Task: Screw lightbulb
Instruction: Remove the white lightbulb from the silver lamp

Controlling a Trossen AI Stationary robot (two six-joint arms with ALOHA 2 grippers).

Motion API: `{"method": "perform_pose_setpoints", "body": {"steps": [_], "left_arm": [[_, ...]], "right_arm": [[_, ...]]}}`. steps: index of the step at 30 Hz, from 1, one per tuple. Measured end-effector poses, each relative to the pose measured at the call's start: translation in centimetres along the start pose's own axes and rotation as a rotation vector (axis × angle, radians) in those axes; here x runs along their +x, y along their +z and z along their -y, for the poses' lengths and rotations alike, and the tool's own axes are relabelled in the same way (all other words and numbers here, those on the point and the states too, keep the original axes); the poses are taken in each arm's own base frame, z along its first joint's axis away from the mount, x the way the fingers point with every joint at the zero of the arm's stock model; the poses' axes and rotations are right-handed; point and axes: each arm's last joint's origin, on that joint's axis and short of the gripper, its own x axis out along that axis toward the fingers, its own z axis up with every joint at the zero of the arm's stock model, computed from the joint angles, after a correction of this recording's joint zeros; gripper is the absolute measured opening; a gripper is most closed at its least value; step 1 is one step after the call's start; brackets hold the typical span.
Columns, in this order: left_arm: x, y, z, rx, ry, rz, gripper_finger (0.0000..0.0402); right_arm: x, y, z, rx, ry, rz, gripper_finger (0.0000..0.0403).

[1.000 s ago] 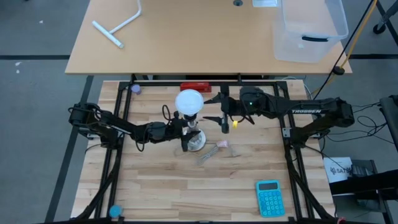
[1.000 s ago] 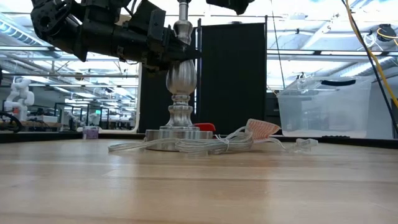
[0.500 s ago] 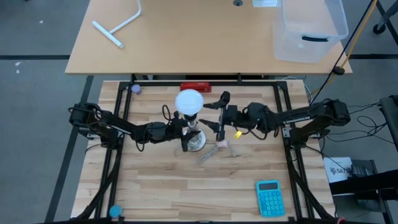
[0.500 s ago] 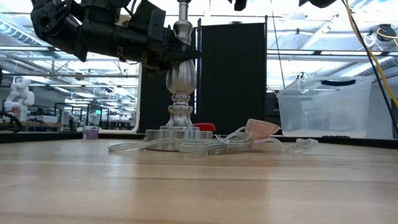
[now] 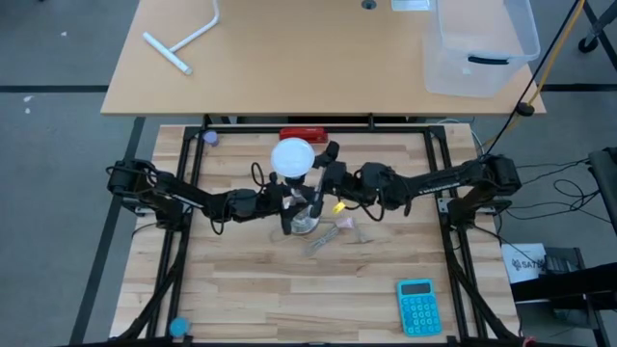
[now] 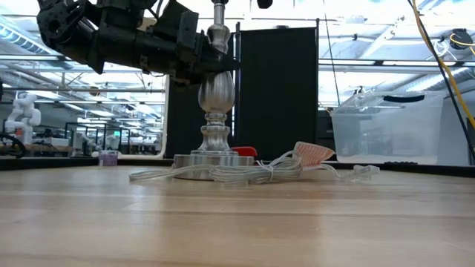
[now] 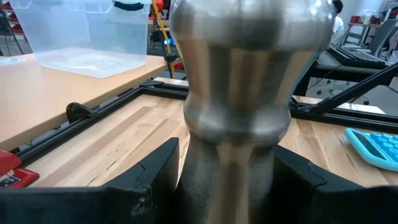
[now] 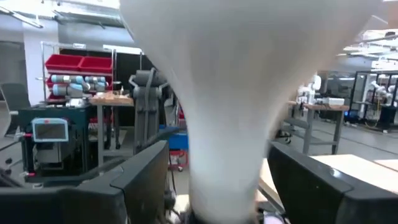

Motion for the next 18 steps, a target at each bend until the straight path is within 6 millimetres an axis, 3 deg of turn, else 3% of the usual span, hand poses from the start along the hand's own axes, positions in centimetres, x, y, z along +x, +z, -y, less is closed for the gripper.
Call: {"method": "perform_pose_setpoints", "body": {"steps": [18], "left_arm": [[-0.1,-0.1,0.2,0.003,-0.001,-0.006,0.0194]], "right_arm": [[1.6,1.4,0.5,-0.013,0.146,-0.061,0.0175]]}}
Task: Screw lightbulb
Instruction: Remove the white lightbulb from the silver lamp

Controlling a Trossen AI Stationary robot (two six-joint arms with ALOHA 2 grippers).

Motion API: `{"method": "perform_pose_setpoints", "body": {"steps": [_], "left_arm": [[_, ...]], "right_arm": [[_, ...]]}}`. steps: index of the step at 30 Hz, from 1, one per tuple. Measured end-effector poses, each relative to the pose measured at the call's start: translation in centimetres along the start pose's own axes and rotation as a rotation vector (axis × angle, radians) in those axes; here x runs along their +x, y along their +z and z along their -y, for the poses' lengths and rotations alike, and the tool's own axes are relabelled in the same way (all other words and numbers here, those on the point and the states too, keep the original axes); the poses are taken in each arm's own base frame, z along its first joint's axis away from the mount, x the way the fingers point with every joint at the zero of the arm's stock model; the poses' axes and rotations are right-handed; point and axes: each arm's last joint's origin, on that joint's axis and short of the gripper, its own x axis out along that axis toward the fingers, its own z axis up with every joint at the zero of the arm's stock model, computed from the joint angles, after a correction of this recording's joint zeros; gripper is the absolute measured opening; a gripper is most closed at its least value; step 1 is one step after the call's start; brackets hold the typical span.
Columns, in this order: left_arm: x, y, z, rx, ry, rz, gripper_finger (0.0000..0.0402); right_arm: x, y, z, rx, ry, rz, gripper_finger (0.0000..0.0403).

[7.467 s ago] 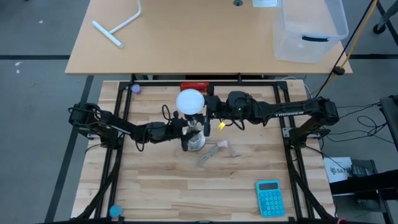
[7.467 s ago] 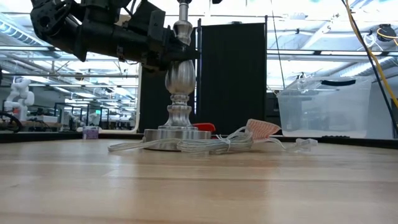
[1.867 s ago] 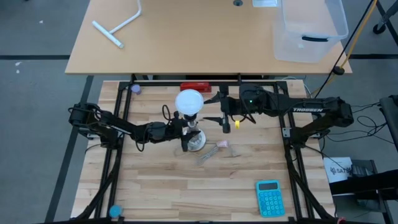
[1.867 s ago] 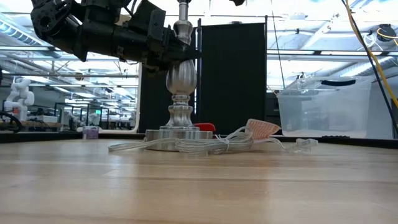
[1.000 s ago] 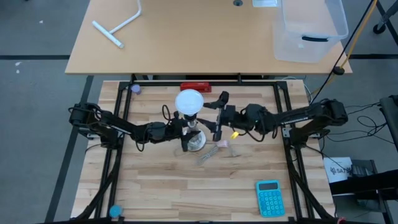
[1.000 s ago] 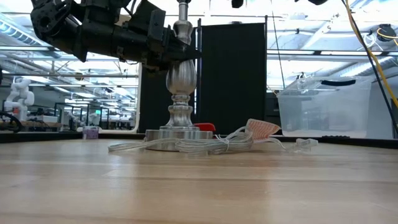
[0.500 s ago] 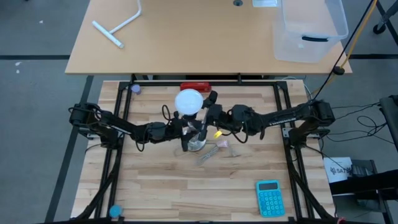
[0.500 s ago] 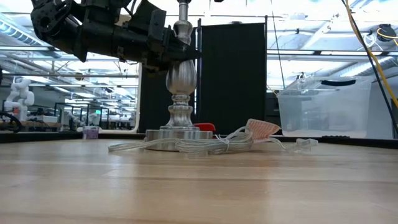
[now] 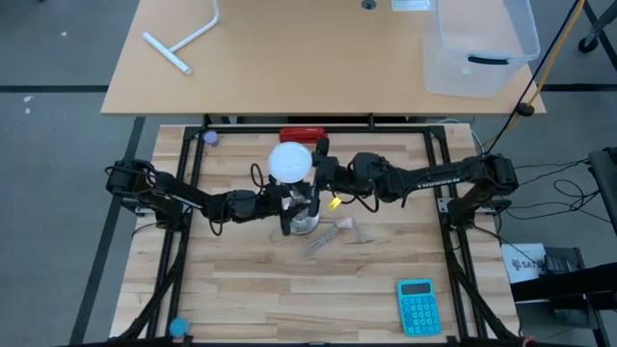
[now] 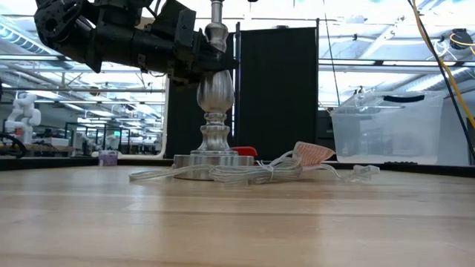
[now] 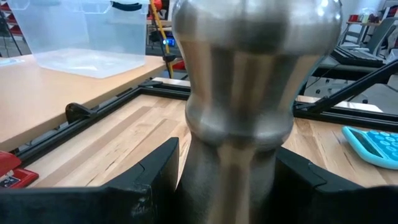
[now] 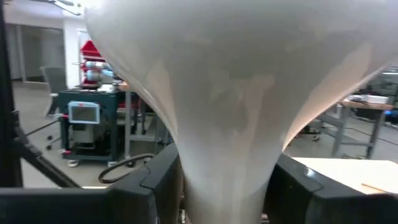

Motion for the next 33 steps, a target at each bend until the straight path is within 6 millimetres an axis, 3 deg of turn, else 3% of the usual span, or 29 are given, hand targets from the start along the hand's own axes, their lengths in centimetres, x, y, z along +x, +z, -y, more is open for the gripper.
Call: {"method": "perform_pose_setpoints", "body": {"steps": [17,24,27,33], "left_arm": [[0.0,0.0,0.4,0.010,-0.026,-0.003,0.0193],[0.0,0.0,0.4,0.012,-0.029,0.000,0.0193],[-0.1,-0.1,0.4,0.014,-0.029,-0.005,0.0193],[-0.1,-0.1,0.4,0.014,-0.030,-0.007,0.0193]], "right_arm": [[-0.5,0.0,5.1,0.016,0.352,-0.014,0.0157],[-0.7,0.0,6.1,0.084,0.426,-0.021,0.0161],[-0.8,0.1,6.1,0.086,0.450,-0.022,0.0184],[-1.2,0.5,6.0,0.089,0.481,-0.023,0.0276]]}}
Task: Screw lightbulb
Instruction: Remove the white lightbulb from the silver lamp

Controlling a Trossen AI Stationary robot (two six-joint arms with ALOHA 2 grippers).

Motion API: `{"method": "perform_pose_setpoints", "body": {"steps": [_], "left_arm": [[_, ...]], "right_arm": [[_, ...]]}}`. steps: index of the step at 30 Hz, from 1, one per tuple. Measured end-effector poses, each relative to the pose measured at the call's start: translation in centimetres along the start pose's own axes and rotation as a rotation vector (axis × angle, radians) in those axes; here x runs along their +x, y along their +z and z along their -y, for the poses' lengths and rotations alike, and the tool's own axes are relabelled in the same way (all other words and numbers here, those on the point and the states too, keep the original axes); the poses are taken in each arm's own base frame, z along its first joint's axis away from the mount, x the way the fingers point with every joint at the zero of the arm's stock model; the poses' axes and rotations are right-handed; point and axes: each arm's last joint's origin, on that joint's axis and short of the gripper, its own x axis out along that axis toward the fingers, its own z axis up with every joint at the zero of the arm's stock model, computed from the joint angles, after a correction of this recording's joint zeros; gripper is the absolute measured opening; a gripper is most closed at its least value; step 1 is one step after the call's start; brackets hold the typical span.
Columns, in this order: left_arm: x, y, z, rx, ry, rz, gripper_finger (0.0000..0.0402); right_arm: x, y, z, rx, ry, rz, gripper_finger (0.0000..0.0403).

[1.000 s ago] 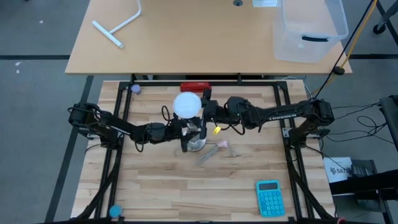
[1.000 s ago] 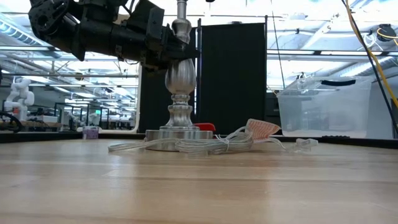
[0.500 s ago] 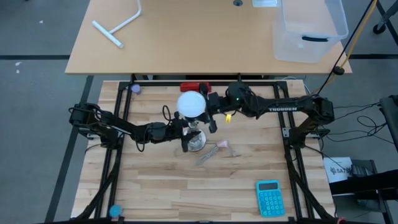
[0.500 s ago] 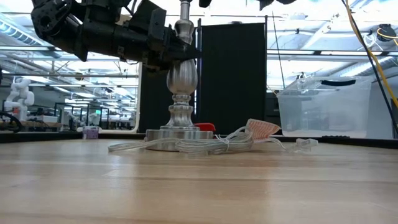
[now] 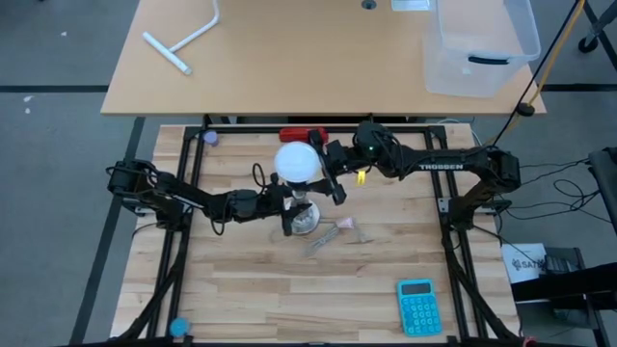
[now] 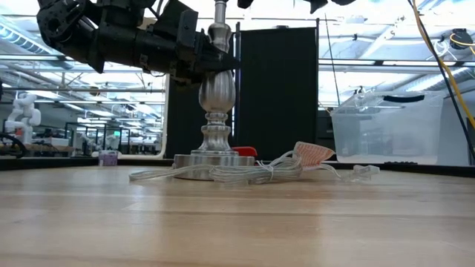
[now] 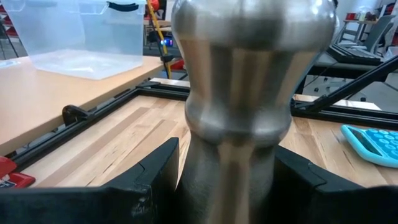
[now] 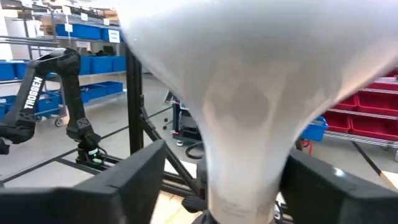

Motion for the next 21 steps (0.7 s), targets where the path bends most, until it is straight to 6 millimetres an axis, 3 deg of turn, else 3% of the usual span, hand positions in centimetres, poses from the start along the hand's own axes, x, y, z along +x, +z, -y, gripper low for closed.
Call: {"method": "perform_pose_setpoints", "body": {"steps": [4,7,16,21], "left_arm": [[0.0,0.0,0.0,-0.001,0.000,-0.001,0.0193],[0.0,0.0,0.0,-0.007,0.001,-0.002,0.0193],[0.0,0.0,0.0,-0.006,0.001,-0.003,0.0193],[0.0,0.0,-0.1,-0.004,0.003,-0.003,0.0193]], "right_arm": [[-0.5,1.0,-0.3,-0.055,-0.019,0.014,0.0326],[-1.3,2.1,-0.6,-0.152,-0.144,0.014,0.0341],[-3.9,4.5,-2.6,-0.207,-0.292,-0.074,0.0343],[-3.6,3.9,-4.4,-0.255,-0.390,-0.116,0.0329]]}}
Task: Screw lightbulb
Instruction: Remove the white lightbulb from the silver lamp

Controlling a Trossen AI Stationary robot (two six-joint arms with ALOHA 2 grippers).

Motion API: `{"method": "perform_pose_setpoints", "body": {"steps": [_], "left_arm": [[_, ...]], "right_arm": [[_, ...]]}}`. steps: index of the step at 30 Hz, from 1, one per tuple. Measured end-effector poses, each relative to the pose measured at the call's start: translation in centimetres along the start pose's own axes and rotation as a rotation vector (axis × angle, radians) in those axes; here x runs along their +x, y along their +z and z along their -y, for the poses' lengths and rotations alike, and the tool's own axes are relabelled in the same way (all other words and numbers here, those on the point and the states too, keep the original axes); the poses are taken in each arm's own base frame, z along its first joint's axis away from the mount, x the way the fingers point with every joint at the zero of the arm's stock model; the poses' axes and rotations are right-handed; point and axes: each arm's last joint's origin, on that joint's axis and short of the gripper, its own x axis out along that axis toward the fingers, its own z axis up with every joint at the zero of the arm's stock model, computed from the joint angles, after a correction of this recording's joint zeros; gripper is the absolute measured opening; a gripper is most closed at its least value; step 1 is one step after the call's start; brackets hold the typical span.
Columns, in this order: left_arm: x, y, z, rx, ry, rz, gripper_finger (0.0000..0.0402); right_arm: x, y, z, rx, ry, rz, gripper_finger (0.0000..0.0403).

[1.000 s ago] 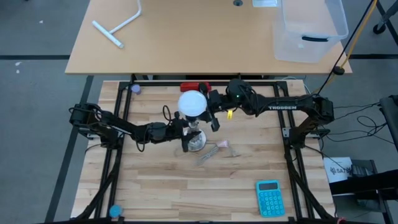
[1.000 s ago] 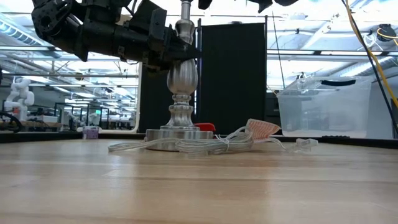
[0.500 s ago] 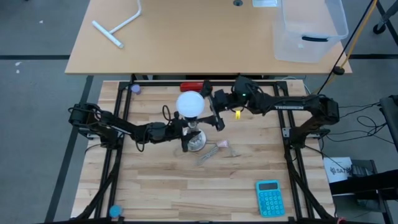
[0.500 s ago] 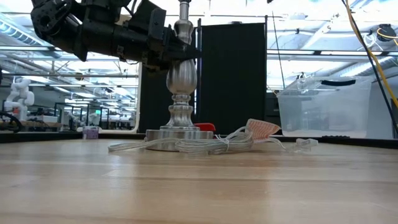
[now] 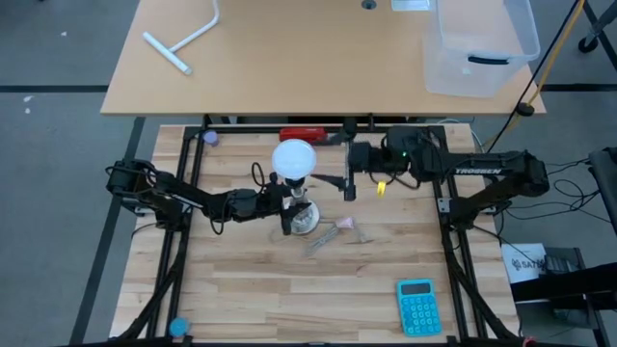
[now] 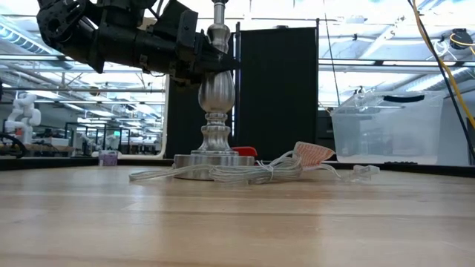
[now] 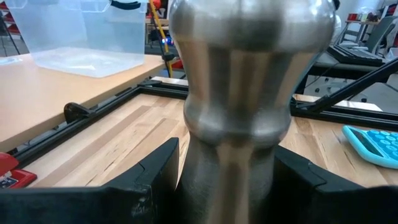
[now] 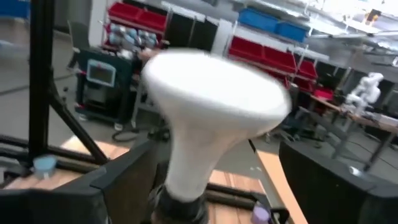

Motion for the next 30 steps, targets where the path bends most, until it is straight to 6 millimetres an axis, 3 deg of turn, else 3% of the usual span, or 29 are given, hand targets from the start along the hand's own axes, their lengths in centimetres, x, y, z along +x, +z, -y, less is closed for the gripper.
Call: {"method": "perform_pose_setpoints", "body": {"steps": [7,15,23,30], "left_arm": [[0.0,0.0,0.0,0.001,0.001,0.000,0.0193],[0.0,0.0,0.0,0.001,0.005,0.001,0.0193],[0.0,0.0,0.0,0.002,0.013,0.002,0.0193],[0.0,0.0,0.0,0.002,0.014,0.002,0.0193]], "right_arm": [[-0.2,-2.1,-3.3,-0.008,-0.084,-0.035,0.0314],[-0.6,-4.1,-6.1,0.087,-0.273,0.111,0.0313],[2.4,-4.1,-8.6,0.057,-0.375,0.104,0.0313],[5.3,-2.5,-8.7,0.040,-0.545,0.052,0.0313]]}}
